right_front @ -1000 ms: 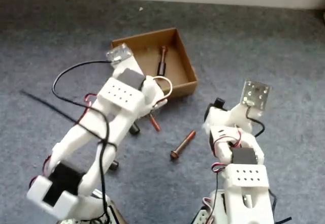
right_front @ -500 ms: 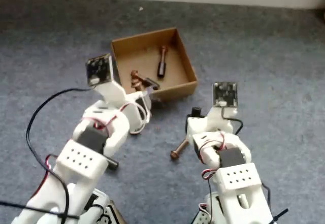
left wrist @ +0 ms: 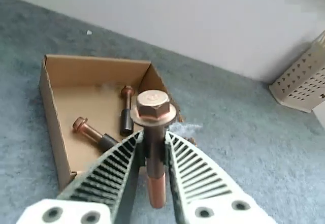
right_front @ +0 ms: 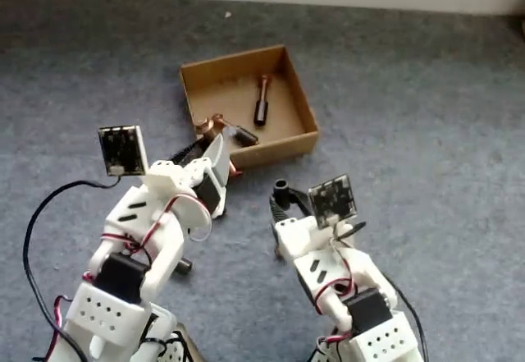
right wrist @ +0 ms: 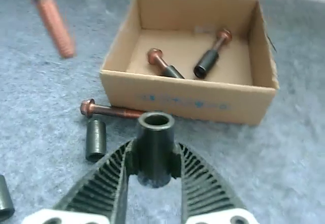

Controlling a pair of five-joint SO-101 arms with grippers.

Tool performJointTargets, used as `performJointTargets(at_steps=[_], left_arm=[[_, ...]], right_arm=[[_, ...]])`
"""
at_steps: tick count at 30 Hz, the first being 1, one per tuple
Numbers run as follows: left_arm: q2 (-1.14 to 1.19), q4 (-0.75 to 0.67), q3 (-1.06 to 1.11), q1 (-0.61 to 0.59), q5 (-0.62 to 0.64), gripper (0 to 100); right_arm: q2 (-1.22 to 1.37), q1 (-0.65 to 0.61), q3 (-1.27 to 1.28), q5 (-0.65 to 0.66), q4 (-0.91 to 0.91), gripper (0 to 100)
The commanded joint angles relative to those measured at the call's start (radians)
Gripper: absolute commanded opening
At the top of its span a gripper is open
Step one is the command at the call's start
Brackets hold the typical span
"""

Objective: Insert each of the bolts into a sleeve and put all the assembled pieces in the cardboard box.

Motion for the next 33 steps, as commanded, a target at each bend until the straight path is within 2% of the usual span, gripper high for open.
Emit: performJointTargets(at_steps=[1,7,15,23,26,33], left_arm=[[-0.111,-0.028,0.013,-0.004,-0.014,1],[-0.272,-0.028,0.102,-0.001,-0.048,1],[-0.509,-0.028,0.243,0.087,-0.08,1],[-0.518,0.038,0.239,0.116,-0.081,1],[-0.518,0.084,0.239,0.156,-0.124,1],[-0.518,0.133,0.24,0.168,-0.132,1]], right_arm=[[-0.117,-0.065,0.031,0.058,0.001,0.5],[-0.108,-0.145,0.065,0.1,-0.042,0.5],[-0.108,-0.217,0.068,0.114,-0.077,0.5],[-0.108,-0.214,0.067,0.114,-0.077,0.5],[-0.108,-0.214,0.062,0.114,-0.079,0.5],[-0.108,-0.148,0.064,0.106,-0.12,0.5]])
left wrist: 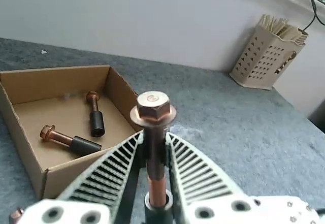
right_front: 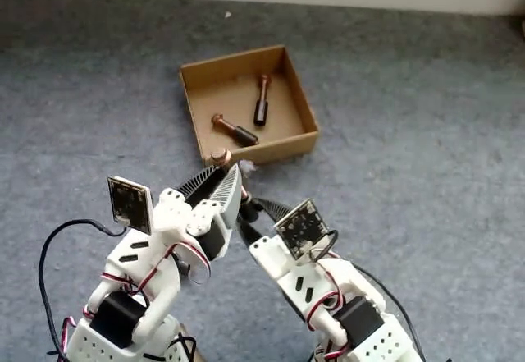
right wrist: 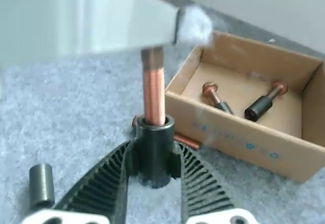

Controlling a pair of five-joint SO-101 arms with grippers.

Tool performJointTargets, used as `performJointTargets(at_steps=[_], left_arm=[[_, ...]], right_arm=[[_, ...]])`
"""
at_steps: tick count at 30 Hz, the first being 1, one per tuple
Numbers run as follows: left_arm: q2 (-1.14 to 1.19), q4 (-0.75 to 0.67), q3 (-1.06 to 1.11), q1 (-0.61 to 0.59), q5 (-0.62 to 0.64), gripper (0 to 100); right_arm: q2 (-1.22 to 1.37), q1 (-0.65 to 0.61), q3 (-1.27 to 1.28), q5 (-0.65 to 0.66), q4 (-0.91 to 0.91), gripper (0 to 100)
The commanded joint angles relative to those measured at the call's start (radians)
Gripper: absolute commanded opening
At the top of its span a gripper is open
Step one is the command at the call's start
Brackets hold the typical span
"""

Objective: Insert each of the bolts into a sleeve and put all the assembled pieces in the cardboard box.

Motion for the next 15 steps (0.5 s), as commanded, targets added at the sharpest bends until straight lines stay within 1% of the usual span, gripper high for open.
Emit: performJointTargets(at_steps=[1,6,11,15], left_arm=[[-0.018,0.021,-0.018,0.021,-0.011,1],[-0.018,0.049,-0.008,0.024,-0.012,1],[-0.018,0.095,-0.01,0.084,-0.014,2],[-0.018,0.112,-0.01,0.084,-0.011,14]], right_arm=[[-0.022,0.028,0.012,0.005,-0.042,0.5],[-0.022,0.028,0.007,0.005,-0.042,0.5],[-0.022,0.028,0.007,0.005,-0.042,0.5],[-0.022,0.028,0.013,0.005,-0.042,0.5]])
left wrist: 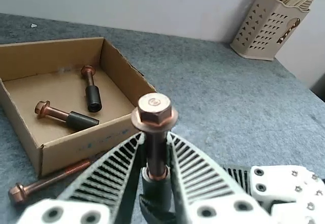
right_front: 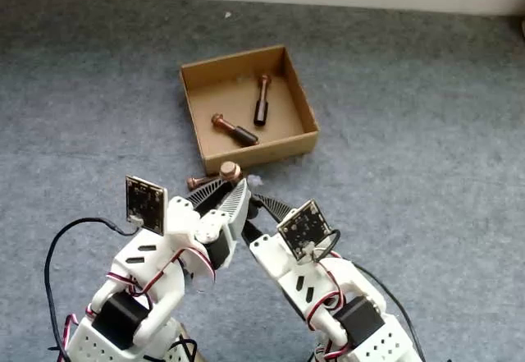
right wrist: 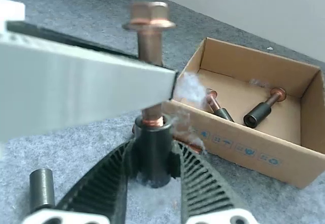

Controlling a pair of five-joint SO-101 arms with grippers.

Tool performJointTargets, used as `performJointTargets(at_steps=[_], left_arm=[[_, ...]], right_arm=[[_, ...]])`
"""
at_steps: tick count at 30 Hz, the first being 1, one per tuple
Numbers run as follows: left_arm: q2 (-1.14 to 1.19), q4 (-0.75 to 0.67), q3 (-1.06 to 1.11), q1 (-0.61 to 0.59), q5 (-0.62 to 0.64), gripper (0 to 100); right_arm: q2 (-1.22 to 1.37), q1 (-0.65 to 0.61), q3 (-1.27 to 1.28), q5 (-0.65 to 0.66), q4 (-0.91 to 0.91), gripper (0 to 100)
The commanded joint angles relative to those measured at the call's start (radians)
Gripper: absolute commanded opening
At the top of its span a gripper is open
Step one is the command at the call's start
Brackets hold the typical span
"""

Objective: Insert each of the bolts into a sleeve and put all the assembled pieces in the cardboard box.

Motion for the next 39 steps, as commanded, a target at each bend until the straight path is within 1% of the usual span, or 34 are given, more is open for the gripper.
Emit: performJointTargets(at_steps=[1,3,10,12,13,16,19,21,24,28,31,35,37,39], left_arm=[[-0.012,0.032,-0.013,0.027,-0.002,16],[-0.012,0.055,-0.019,0.027,0.0,20],[-0.015,0.06,-0.03,0.027,0.002,20],[-0.015,0.089,-0.068,0.021,0.012,20],[-0.015,0.109,-0.101,0.005,0.037,20],[-0.015,0.17,-0.213,-0.061,0.104,20],[-0.015,0.218,-0.288,-0.133,0.117,20],[-0.015,0.241,-0.305,-0.171,0.117,20],[-0.015,0.264,-0.306,-0.22,0.118,20],[-0.015,0.287,-0.303,-0.291,0.12,20],[-0.015,0.367,-0.297,-0.39,0.115,20],[-0.015,0.465,-0.243,-0.553,0.112,20],[-0.015,0.479,-0.199,-0.624,0.11,20],[-0.015,0.474,-0.143,-0.684,0.058,19]], right_arm=[[-0.022,0.024,0.013,0.003,-0.03,0.5],[-0.022,0.024,0.015,0.003,-0.03,0.5],[-0.022,0.03,0.016,0.003,-0.027,0.5],[-0.022,0.03,0.016,0.002,-0.025,0.5],[-0.022,0.03,0.016,0.002,-0.025,0.5],[-0.022,0.033,0.018,0.002,-0.024,0.5],[-0.022,0.061,0.045,-0.003,-0.016,0.5],[-0.022,0.077,0.054,-0.041,-0.016,0.5],[-0.022,0.099,0.058,-0.091,-0.015,0.5],[-0.022,0.105,0.056,-0.094,-0.015,0.5],[-0.022,0.105,0.058,-0.095,-0.012,0.5],[-0.021,0.107,0.05,-0.097,-0.01,0.5],[-0.021,0.12,0.048,-0.1,0.045,0.5],[-0.019,0.148,-0.001,-0.152,0.119,0.5]])
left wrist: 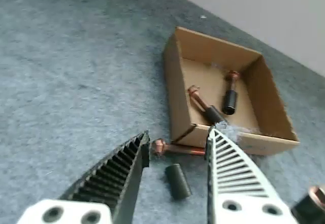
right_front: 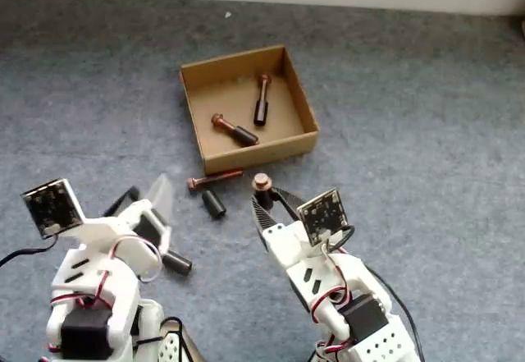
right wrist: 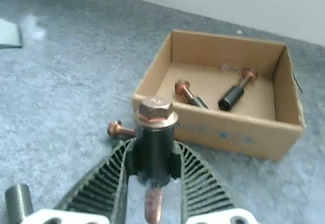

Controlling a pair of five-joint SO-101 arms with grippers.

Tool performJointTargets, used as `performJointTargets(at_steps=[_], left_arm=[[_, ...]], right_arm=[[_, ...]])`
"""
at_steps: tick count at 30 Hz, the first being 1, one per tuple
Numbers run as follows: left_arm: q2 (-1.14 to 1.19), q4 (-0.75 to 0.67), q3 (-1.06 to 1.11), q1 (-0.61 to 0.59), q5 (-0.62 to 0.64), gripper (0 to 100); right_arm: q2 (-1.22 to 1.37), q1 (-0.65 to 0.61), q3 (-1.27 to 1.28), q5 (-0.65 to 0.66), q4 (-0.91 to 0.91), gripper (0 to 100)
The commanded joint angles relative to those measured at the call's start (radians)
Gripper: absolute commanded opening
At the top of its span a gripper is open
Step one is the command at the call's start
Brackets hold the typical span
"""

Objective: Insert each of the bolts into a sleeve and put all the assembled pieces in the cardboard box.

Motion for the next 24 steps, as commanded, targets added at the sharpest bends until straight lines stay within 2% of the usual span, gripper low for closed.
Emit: performJointTargets(at_steps=[1,5,9,13,24], left_arm=[[-0.005,0.006,0.093,-0.142,-0.081,17],[-0.005,-0.055,0.205,-0.189,-0.115,0],[-0.005,-0.117,0.309,-0.188,-0.114,1],[-0.005,-0.19,0.389,-0.189,-0.117,1],[-0.004,-0.293,0.452,-0.213,-0.121,1]], right_arm=[[-0.019,0.05,-0.039,-0.077,0.104,0.6],[-0.019,0.058,-0.143,-0.089,0.174,0.6],[0.019,0.058,-0.183,-0.087,0.174,0.7],[0.217,0.058,-0.321,-0.087,0.157,0.8],[0.924,0.073,-0.734,-0.087,-0.185,0.8]])
